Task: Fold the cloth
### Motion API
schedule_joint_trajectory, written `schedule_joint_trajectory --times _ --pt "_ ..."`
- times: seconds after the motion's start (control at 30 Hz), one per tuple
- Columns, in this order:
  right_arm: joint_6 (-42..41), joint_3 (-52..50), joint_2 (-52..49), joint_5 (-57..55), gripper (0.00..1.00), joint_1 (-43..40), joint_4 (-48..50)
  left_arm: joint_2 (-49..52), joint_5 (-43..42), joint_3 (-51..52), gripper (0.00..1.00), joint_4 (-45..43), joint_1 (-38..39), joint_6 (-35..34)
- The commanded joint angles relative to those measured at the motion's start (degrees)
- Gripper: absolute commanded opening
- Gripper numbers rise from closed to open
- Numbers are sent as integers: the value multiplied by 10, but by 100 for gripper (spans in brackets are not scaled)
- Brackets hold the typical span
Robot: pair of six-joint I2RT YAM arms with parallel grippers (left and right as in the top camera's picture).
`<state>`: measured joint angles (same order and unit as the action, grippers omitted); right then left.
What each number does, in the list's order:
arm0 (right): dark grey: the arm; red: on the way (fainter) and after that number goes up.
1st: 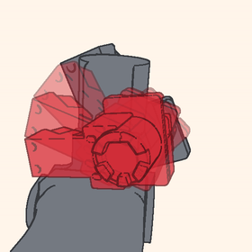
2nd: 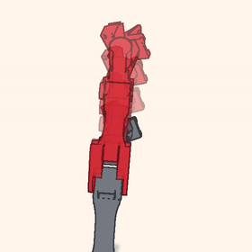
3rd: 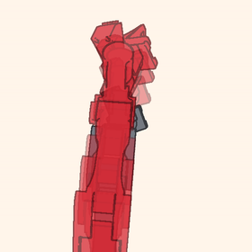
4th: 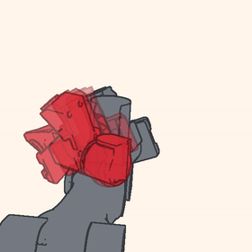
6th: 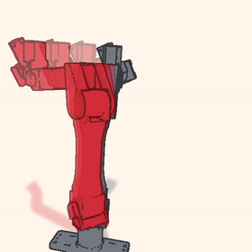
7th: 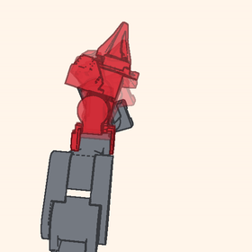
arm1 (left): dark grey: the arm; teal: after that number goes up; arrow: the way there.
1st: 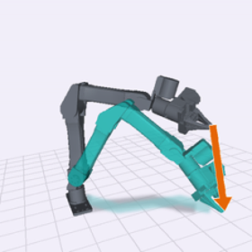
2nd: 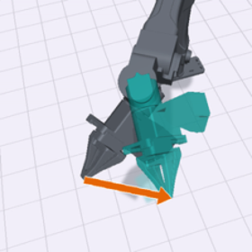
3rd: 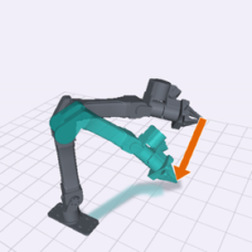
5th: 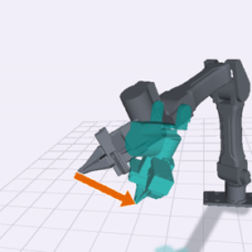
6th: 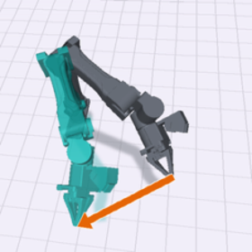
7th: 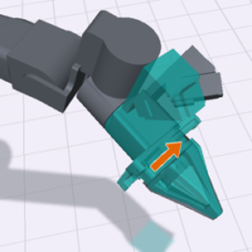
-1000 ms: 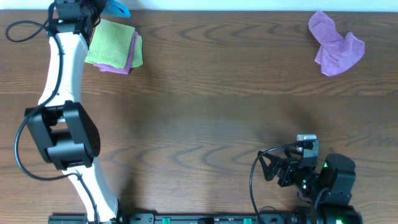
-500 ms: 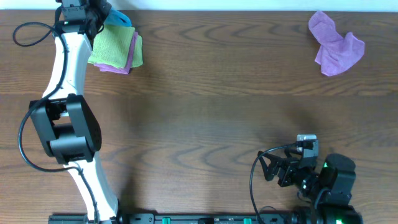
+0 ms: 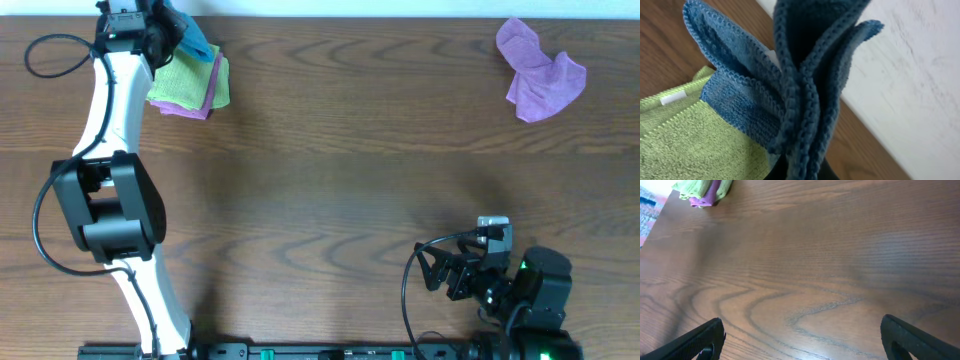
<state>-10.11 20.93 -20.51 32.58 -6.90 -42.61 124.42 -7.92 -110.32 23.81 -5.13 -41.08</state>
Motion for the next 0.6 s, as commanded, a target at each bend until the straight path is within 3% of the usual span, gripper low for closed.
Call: schedule_joint_trajectory --times 0.0,0.2,0.4,0.57 --pt "-6 -1 3 2 99 -4 -1 10 10 8 6 7 8 12" --pt "-6 -1 3 2 99 -4 -1 10 10 26 6 7 10 -21" --pt "-6 -1 3 2 99 -4 -1 10 5 26 6 -77 10 -112" --pt "-6 -1 3 2 99 -4 -1 10 4 26 5 -102 13 -133"
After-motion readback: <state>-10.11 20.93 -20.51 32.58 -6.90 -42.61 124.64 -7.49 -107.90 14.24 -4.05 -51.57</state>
